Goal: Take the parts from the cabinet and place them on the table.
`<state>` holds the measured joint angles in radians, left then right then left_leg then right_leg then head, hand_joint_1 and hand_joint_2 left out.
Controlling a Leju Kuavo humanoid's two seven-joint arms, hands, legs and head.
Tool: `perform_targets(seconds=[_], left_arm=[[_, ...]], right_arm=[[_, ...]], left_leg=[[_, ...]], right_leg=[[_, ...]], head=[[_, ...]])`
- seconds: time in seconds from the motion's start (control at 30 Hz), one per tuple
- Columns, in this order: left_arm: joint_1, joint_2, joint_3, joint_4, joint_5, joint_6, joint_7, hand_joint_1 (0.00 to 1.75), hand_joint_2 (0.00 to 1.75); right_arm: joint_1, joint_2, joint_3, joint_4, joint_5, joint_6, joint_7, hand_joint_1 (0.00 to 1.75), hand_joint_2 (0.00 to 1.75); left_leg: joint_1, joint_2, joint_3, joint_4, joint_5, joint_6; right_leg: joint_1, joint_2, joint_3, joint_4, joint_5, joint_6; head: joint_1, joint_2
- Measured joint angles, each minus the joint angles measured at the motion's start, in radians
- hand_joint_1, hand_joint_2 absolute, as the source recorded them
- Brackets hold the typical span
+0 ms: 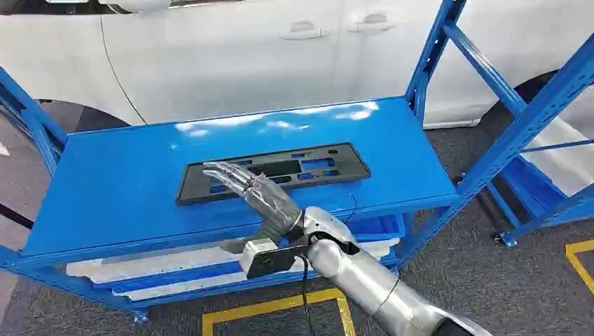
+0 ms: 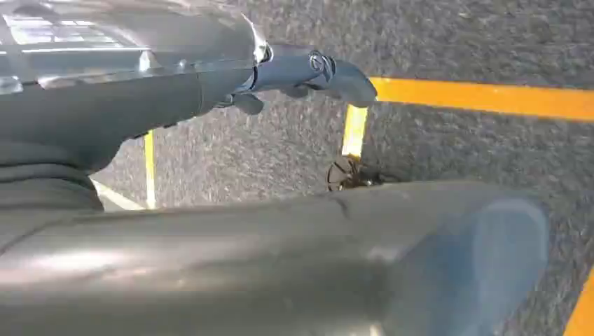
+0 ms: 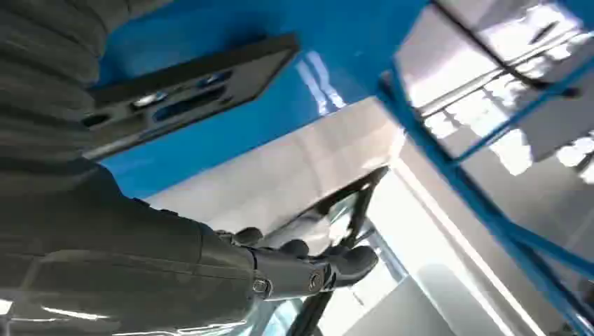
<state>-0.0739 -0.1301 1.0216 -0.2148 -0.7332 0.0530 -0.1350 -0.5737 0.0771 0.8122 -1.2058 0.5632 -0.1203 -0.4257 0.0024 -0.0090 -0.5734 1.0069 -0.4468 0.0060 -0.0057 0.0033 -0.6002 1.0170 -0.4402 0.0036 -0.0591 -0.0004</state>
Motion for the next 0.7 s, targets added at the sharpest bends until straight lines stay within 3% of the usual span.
perform_targets(seconds=[0.1,0.17,0.27,0.3,0.33,0.37,0.43,0.47,0.5,0.6,0.63,0.67,0.7], left_arm=[[0.000,0.001,0.000,0.000,0.000,-0.006,-0.002,0.00,0.00],[-0.001,0.004,-0.001,0.000,0.000,-0.009,-0.006,0.00,0.00],[0.000,0.005,-0.001,0.000,0.000,-0.012,-0.006,0.00,0.00],[0.002,0.005,-0.001,0.000,0.000,-0.012,-0.006,0.00,0.00],[0.003,0.006,-0.001,0.000,0.000,-0.012,-0.007,0.00,0.00],[0.003,0.007,-0.001,0.000,0.000,-0.012,-0.007,0.00,0.00],[0.002,0.011,-0.001,0.000,0.000,-0.013,-0.009,0.00,0.00],[0.002,0.011,-0.002,0.000,0.000,-0.013,-0.009,0.00,0.00],[-0.001,0.011,-0.002,0.000,0.000,-0.014,-0.010,0.00,0.00],[0.002,0.011,-0.002,0.000,0.000,-0.016,-0.010,0.00,0.00],[0.002,0.011,-0.002,0.000,0.000,-0.016,-0.011,0.00,0.00],[0.001,0.011,-0.002,0.000,0.000,-0.016,-0.012,0.00,0.00],[0.000,0.012,-0.002,0.000,0.000,-0.017,-0.013,0.00,0.00]], right_arm=[[-0.015,0.021,0.006,0.069,0.116,-0.086,0.037,0.00,1.75],[-0.032,0.041,0.008,0.126,0.182,-0.139,0.051,0.00,1.75],[-0.052,0.067,0.017,0.218,0.243,-0.183,0.072,0.00,1.75],[-0.053,0.075,0.018,0.251,0.259,-0.194,0.081,0.00,1.75],[-0.054,0.082,0.019,0.273,0.272,-0.202,0.088,0.00,1.75],[-0.055,0.089,0.021,0.296,0.286,-0.212,0.095,0.00,1.75],[-0.060,0.104,0.021,0.325,0.304,-0.224,0.107,0.00,1.75],[-0.065,0.111,0.022,0.338,0.309,-0.227,0.110,0.00,1.75],[-0.073,0.116,0.023,0.352,0.313,-0.229,0.111,0.00,1.75],[-0.085,0.134,0.030,0.400,0.334,-0.228,0.121,0.00,1.75],[-0.089,0.141,0.031,0.414,0.341,-0.228,0.122,0.00,1.75],[-0.092,0.148,0.031,0.426,0.345,-0.228,0.123,0.00,1.75],[-0.096,0.151,0.031,0.436,0.349,-0.229,0.124,0.00,1.75]], left_leg=[[0.003,0.003,0.004,-0.006,0.000,-0.017],[0.005,0.003,-0.007,0.029,-0.029,-0.028],[0.011,0.003,-0.120,0.261,-0.134,-0.042],[0.012,0.003,-0.146,0.308,-0.140,-0.044],[0.012,0.003,-0.150,0.304,-0.123,-0.045],[0.014,0.003,-0.129,0.252,-0.085,-0.045],[0.016,0.004,-0.039,0.063,0.014,-0.041],[0.015,0.003,-0.009,0.005,0.015,-0.036],[0.008,0.001,-0.004,-0.008,0.013,-0.028],[0.006,0.001,-0.010,-0.003,0.013,-0.011],[0.014,0.002,-0.006,-0.011,0.018,-0.004],[0.014,0.003,-0.005,-0.012,0.020,0.003],[0.014,0.003,-0.007,-0.012,0.019,0.010]], right_leg=[[0.003,0.004,-0.001,-0.004,0.001,-0.014],[-0.006,0.002,0.009,-0.014,0.004,-0.024],[-0.005,-0.001,0.009,-0.013,0.002,-0.030],[-0.005,-0.001,0.010,-0.013,0.001,-0.030],[-0.006,-0.001,0.011,-0.013,0.001,-0.030],[-0.006,0.000,0.013,-0.013,-0.001,-0.028],[-0.006,0.002,0.023,-0.012,-0.007,-0.023],[-0.004,0.002,0.025,-0.012,-0.010,-0.018],[0.001,0.004,0.022,-0.008,-0.010,-0.014],[0.000,0.003,0.023,-0.014,-0.006,0.000],[0.002,0.003,0.021,-0.011,-0.013,0.007],[-0.002,0.002,0.013,0.013,-0.032,0.010],[-0.001,0.001,-0.012,0.072,-0.069,0.012]], head=[[0.000,0.000],[0.000,0.000],[0.000,0.000],[0.000,0.000],[0.000,0.000],[0.000,0.000],[0.000,0.000],[0.000,0.000],[0.000,0.000],[0.000,0.000],[0.000,0.000],[0.000,0.000],[0.000,0.000]])
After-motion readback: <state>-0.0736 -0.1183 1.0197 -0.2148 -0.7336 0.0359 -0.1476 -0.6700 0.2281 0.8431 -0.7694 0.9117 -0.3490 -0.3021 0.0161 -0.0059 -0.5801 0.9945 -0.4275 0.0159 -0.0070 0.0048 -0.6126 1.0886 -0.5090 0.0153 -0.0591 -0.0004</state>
